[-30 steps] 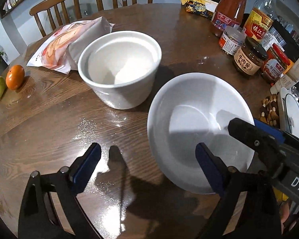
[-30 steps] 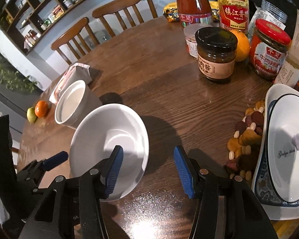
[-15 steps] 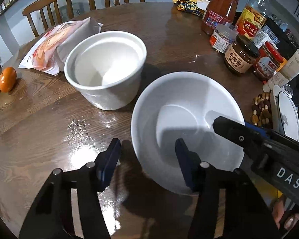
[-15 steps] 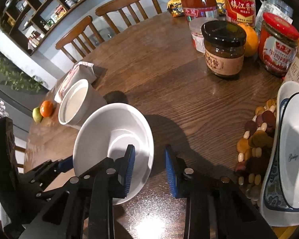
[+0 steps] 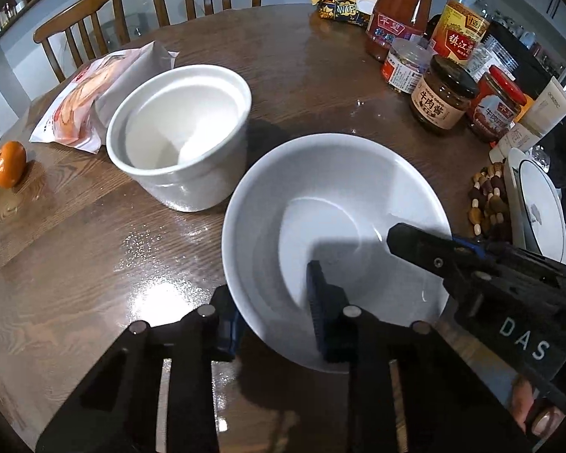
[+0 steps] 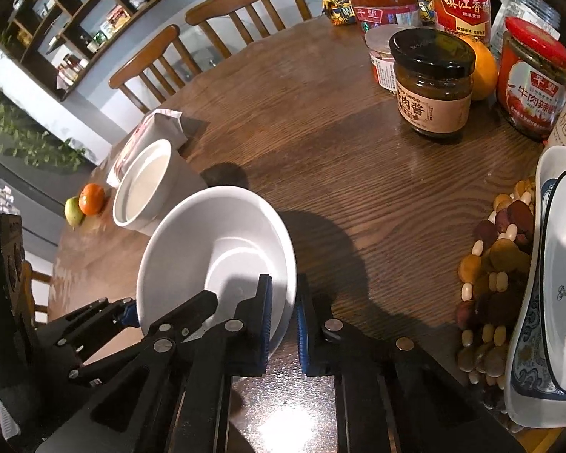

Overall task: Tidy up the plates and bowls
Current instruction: 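Grasp the rim of the smaller white bowl with both grippers, then lift the smaller white bowl with both grippers and carry it over the large bowl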

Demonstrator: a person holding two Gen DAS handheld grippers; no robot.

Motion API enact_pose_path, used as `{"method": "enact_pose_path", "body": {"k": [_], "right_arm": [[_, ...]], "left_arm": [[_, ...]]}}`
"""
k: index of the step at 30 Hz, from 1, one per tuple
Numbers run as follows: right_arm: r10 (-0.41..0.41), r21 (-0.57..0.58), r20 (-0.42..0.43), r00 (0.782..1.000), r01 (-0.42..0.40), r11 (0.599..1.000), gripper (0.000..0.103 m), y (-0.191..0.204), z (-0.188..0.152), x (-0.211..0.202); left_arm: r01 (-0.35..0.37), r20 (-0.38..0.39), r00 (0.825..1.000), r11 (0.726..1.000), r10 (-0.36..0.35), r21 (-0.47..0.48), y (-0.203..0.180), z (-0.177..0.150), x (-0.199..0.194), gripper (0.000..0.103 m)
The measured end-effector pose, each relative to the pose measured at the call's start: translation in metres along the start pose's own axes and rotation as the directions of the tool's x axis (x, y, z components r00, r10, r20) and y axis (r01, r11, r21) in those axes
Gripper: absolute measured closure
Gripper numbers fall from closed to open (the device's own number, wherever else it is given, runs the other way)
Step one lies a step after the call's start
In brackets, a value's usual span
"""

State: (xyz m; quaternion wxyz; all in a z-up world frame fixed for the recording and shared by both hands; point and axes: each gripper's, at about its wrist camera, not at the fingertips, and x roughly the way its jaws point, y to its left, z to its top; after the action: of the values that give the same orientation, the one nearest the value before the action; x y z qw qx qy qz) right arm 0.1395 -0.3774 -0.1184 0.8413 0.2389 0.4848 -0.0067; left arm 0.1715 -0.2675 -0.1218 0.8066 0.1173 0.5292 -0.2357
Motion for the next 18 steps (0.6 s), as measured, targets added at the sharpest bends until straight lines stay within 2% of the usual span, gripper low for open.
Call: {"method": "enact_pose_path", "body": {"k": [18], "right_arm": [[-0.009, -0.013, 0.018, 1.000, 0.009, 1.000, 0.090, 0.005, -0.002, -0.007]], "left_arm": [[0.000, 0.029, 1.000, 1.000, 0.000, 0.003, 0.000, 0.001, -0.011, 0.077]]}}
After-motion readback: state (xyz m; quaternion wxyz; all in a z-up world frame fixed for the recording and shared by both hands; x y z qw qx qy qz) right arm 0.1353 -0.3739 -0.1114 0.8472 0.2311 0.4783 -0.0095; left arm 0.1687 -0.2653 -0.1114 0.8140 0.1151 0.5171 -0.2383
